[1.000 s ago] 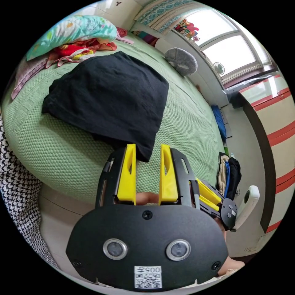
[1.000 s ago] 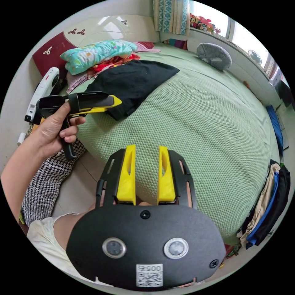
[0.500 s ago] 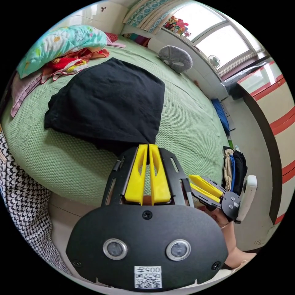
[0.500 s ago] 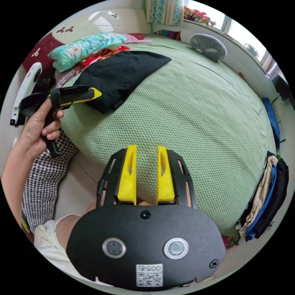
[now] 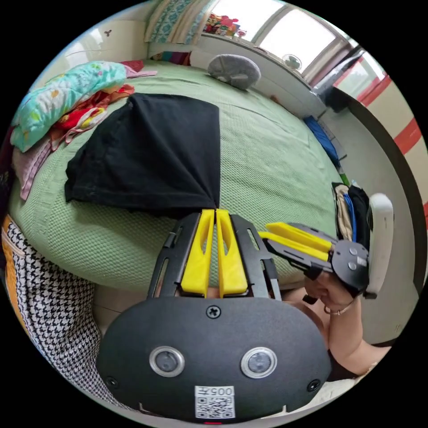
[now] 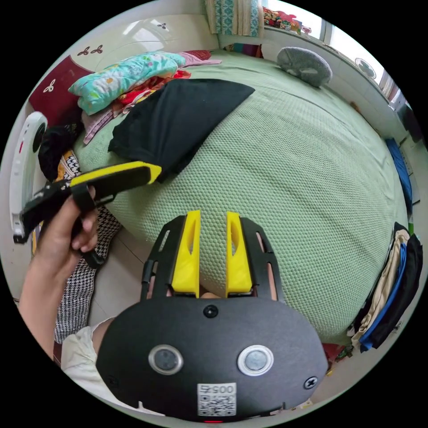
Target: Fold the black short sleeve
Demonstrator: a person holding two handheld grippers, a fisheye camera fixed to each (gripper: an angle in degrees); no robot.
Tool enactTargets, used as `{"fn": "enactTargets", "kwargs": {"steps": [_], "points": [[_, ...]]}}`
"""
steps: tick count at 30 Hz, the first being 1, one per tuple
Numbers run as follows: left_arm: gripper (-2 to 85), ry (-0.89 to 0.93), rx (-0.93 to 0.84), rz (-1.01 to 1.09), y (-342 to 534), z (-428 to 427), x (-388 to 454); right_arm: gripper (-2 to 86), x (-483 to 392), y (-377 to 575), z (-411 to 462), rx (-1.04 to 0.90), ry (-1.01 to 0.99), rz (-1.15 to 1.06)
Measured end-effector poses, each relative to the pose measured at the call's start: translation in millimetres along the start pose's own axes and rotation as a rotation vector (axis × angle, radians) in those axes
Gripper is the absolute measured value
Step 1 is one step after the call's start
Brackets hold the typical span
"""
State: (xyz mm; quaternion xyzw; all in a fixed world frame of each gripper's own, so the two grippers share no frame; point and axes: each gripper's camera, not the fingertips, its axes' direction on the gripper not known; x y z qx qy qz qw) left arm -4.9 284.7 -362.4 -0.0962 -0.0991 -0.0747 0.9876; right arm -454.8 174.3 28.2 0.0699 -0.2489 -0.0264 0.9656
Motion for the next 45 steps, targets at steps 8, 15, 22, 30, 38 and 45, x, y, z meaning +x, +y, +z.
{"fn": "enactTargets", "kwargs": {"steps": [8,15,22,30,38,45], "points": [[-0.2,-0.267,-0.006,0.229,44,2,66,7.7,16,-14,7,0.016,-0.103,0.063],[-0.3,0.04,-0.107,0.164,68,2,53,7.7,14,-25,26,-0.023,-0.07,0.08],[-0.4,-0.251,0.103,0.064,79,-48,20,7.7,15,-28,33,-0.01,-0.037,0.082],[0.8,-0.22,0.184,-0.244,66,-90,-89,7.5,0,-36,47,-0.036,0.029,0.032],[12.1,-0.161,0.28,-0.247,55,-110,-135,8.1,-19,-43,61,-0.076,0.126,-0.044],[14.5,-0.209,0.221,-0.2,45,-100,-130,8.2,-19,-46,63,-0.095,0.139,-0.052]]}}
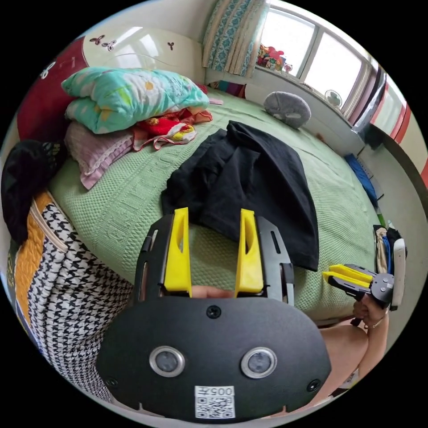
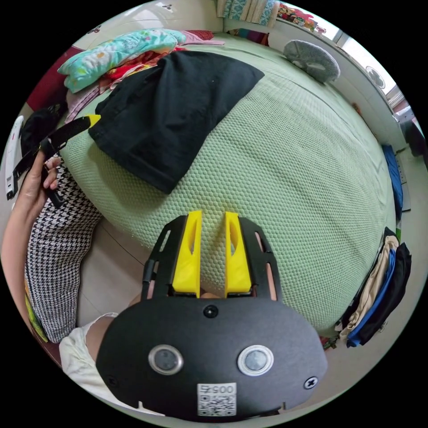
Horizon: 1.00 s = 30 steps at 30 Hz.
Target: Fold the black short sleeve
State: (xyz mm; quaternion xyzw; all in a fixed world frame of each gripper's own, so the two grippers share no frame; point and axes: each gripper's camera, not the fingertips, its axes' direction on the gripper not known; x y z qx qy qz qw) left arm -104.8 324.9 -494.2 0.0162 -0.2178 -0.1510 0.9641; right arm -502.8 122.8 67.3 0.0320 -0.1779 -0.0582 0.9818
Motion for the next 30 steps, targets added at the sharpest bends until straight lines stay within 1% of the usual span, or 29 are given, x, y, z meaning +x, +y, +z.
{"fn": "enactTargets", "kwargs": {"steps": [2,3,4,5,7,9,11,13,15,17,19,24,27,29,30], "points": [[8.2,0.05,-0.009,-0.041,4,0,4,8.3,2,1,0,0.0,-0.002,-0.001],[6.3,0.041,-0.012,-0.049,5,0,6,8.3,2,1,0,0.001,-0.003,-0.002],[2.5,0.003,-0.007,-0.051,7,-3,10,8.3,4,3,-1,0.005,-0.008,-0.009],[1.8,-0.034,0.015,-0.044,10,-7,16,8.2,8,5,-2,0.01,-0.024,-0.007],[1.1,-0.034,0.039,-0.015,13,-14,27,8.1,16,8,-4,0.017,-0.067,0.015],[0.7,0.037,0.048,0.015,15,-20,37,7.9,25,10,-7,0.017,-0.11,0.037],[0.5,0.179,0.053,0.027,19,-29,52,7.5,35,12,-10,0.021,-0.148,0.064],[0.3,0.248,0.051,0.058,22,-34,68,7.2,40,14,-12,0.024,-0.159,0.078],[0.3,0.248,0.027,0.133,27,-37,92,7.2,45,17,-16,0.04,-0.159,0.095],[0.2,0.197,0.012,0.248,37,-42,127,7.2,51,21,-22,0.065,-0.171,0.113],[0.2,0.163,0.022,0.29,48,-45,148,7.2,56,24,-28,0.095,-0.196,0.12],[0.3,0.265,-0.01,0.346,82,-45,184,7.3,69,33,-46,0.198,-0.207,0.118],[0.3,0.245,-0.054,0.405,105,-38,207,7.5,82,41,-54,0.255,-0.285,0.152],[0.3,0.178,-0.063,0.471,121,-34,226,7.8,88,46,-58,0.275,-0.382,0.15],[0.3,0.167,-0.064,0.488,124,-34,230,8.0,89,47,-58,0.279,-0.396,0.147]]}}
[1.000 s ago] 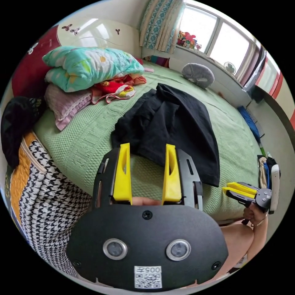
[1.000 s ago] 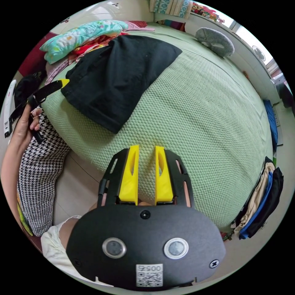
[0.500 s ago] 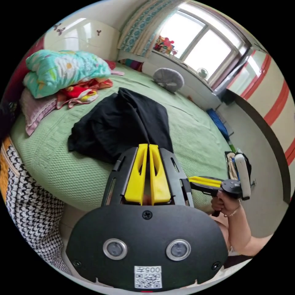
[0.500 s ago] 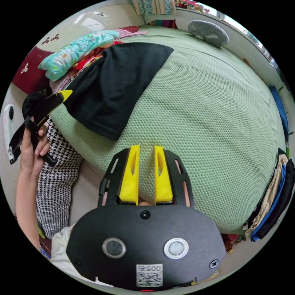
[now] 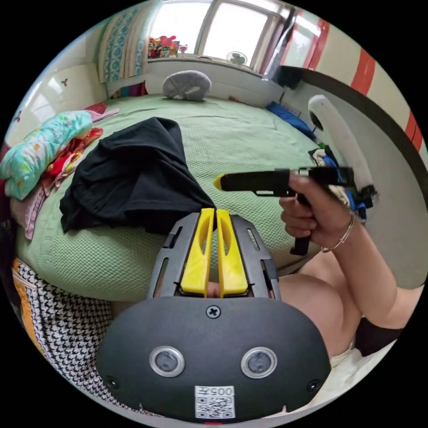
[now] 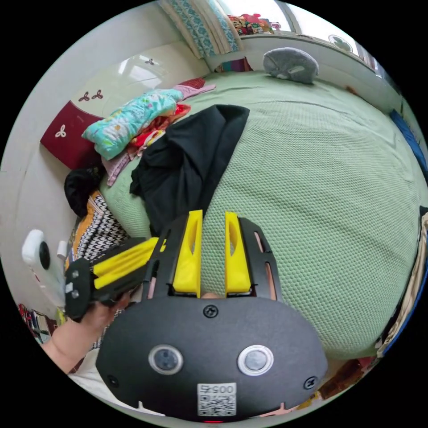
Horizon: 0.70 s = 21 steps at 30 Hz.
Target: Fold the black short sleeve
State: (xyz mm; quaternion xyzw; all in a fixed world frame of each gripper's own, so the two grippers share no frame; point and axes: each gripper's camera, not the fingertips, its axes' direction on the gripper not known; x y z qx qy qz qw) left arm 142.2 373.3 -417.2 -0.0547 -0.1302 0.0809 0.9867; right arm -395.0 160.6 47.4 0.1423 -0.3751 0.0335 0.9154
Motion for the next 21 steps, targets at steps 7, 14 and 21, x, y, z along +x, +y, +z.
{"fn": "enactTargets", "kwargs": {"steps": [7,14,21], "points": [[0.3,0.089,-0.022,0.074,9,6,40,8.9,-5,5,4,-0.026,0.055,-0.038],[0.4,0.101,-0.052,0.228,16,10,79,8.5,-4,5,0,-0.027,0.049,-0.038],[0.5,0.15,-0.041,0.253,14,9,85,6.5,-6,6,-5,-0.01,0.159,-0.055]]}}
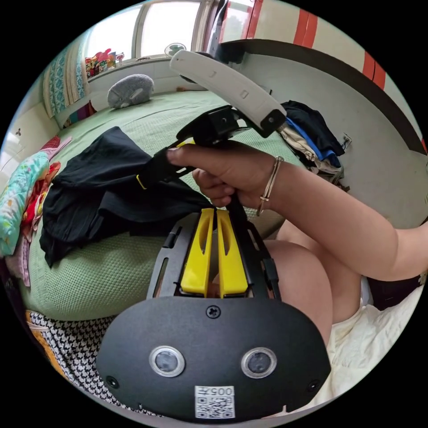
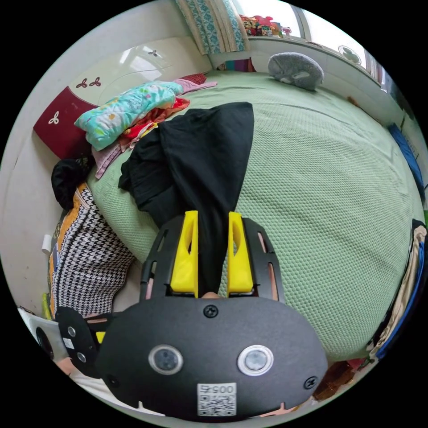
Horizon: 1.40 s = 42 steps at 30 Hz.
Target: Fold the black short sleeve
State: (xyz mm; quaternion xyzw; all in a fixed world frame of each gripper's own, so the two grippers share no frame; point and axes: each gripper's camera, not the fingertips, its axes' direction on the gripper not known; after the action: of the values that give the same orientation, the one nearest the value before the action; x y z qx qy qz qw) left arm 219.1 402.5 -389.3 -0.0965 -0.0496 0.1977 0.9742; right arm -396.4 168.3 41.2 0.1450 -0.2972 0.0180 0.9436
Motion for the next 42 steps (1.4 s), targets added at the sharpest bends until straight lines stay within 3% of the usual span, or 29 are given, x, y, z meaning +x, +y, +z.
{"fn": "enactTargets", "kwargs": {"steps": [10,17,22,30,38,42], "points": [[3.9,-0.069,0.062,-0.062,5,-17,-23,0.4,12,-4,-10,0.039,0.2,0.055],[6.1,-0.171,0.118,-0.308,29,-46,-105,0.1,75,-9,-20,0.035,0.041,0.383],[6.2,-0.234,0.172,-0.386,37,-66,-142,0.9,102,-10,-26,0.042,0.032,0.498],[9.6,-0.452,0.168,-0.345,10,-62,-205,5.5,92,-20,-22,-0.029,0.122,0.385],[10.9,-0.514,0.065,-0.669,14,-53,-321,5.5,95,-24,-17,-0.073,0.099,0.342],[10.1,-0.494,0.09,-0.718,16,-51,-343,4.9,92,-29,-14,-0.089,0.107,0.321]]}}
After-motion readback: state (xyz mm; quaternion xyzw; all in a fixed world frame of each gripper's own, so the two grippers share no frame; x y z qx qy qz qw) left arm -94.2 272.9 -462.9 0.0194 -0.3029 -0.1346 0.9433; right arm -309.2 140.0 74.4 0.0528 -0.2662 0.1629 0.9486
